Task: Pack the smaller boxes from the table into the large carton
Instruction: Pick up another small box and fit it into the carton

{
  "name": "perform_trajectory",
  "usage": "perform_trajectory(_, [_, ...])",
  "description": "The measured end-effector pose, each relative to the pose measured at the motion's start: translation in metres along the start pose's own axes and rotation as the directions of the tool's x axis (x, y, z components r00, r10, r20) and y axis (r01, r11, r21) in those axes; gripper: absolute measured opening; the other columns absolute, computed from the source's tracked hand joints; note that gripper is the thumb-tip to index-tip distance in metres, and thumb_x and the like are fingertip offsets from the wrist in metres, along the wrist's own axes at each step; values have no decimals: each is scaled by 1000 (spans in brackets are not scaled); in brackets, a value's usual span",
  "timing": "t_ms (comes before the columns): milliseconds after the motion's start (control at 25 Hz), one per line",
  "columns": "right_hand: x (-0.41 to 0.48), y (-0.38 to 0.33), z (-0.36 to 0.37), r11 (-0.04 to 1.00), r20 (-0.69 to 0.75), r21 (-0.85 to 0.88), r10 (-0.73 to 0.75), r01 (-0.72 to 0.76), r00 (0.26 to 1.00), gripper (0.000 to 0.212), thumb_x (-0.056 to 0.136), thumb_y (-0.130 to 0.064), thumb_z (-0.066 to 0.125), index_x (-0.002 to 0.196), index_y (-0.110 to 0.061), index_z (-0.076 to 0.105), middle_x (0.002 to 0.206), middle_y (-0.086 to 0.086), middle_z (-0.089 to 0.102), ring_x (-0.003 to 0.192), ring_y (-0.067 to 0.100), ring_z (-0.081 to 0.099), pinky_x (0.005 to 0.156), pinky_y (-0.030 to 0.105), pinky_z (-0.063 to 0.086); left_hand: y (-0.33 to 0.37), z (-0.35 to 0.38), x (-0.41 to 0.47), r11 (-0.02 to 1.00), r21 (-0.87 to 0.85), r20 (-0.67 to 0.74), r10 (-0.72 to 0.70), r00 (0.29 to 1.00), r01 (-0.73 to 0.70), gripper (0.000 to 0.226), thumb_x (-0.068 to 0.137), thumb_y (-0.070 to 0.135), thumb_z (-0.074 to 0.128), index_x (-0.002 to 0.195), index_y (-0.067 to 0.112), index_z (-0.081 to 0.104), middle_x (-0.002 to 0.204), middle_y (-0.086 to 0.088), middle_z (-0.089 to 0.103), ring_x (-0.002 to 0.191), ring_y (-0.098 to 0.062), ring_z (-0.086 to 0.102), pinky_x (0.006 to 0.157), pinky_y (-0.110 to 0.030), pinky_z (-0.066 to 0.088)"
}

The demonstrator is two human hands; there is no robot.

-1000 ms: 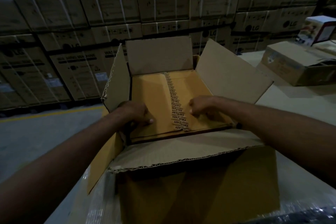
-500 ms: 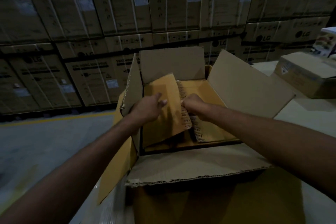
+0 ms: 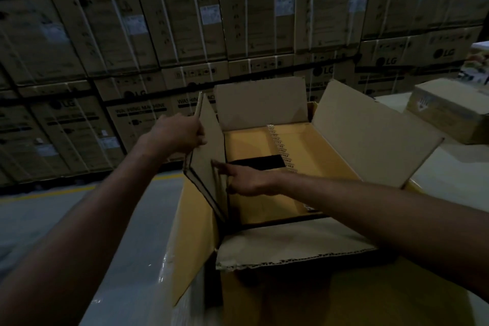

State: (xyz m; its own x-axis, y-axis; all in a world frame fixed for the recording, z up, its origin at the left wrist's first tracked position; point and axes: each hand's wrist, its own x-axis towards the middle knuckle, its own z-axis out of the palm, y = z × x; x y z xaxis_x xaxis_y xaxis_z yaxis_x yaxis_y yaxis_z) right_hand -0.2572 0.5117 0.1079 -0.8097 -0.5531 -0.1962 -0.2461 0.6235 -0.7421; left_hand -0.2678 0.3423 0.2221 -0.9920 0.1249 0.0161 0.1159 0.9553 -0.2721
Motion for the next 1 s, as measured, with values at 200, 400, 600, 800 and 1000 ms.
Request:
perform_trajectory(200, [-1, 36, -10, 952, 65, -305, 48, -26, 997, 63, 100, -16, 57, 157, -28, 35, 156, 3, 44, 139, 25, 47, 109, 39, 47, 55, 6, -21, 964, 203, -98, 192, 976, -169, 16, 101, 15, 53, 114, 17, 61, 105, -3, 62, 99, -20, 61, 89, -36, 50])
perform_trajectory(400, [-19, 86, -55, 530, -98, -823, 220, -203, 971, 27, 95, -30, 56, 120, -28, 65, 133, 3, 55, 120, 28, 47, 88, 42, 49, 124, 43, -7, 961, 0, 330, 261, 907, -277, 38, 98, 10, 55, 136, 11, 53, 128, -8, 60, 110, -23, 61, 84, -34, 51])
perform_trajectory(600, [-39, 111, -82, 672, -129, -694, 238, -259, 963, 40, 90, -37, 60, 128, -23, 61, 148, 7, 37, 123, 30, 46, 95, 45, 51, 175, 57, 10, 903, -346, 472, 401, 785, -254, 55, 96, 11, 58, 148, 12, 43, 139, -9, 54, 120, -24, 57, 91, -33, 52])
perform_trajectory(800, [-65, 88, -125, 862, -315, -450, 94, -235, 945, 27, 84, -24, 67, 109, -15, 63, 107, 7, 66, 98, 27, 65, 73, 39, 55, 212, 42, 26, 653, -726, 133, 440, 888, -214, 54, 86, 16, 59, 137, 1, 53, 132, -17, 60, 125, -32, 56, 91, -29, 44])
perform_trajectory(1000, [-115, 83, -186, 672, -611, -544, 93, -502, 786, 15, 93, -13, 63, 108, -14, 65, 104, 5, 64, 100, 25, 62, 81, 40, 56, 228, 31, 49, 778, -523, -20, 398, 917, -349, 75, 99, 20, 58, 161, 32, 18, 158, -2, 40, 139, -28, 43, 109, -49, 35])
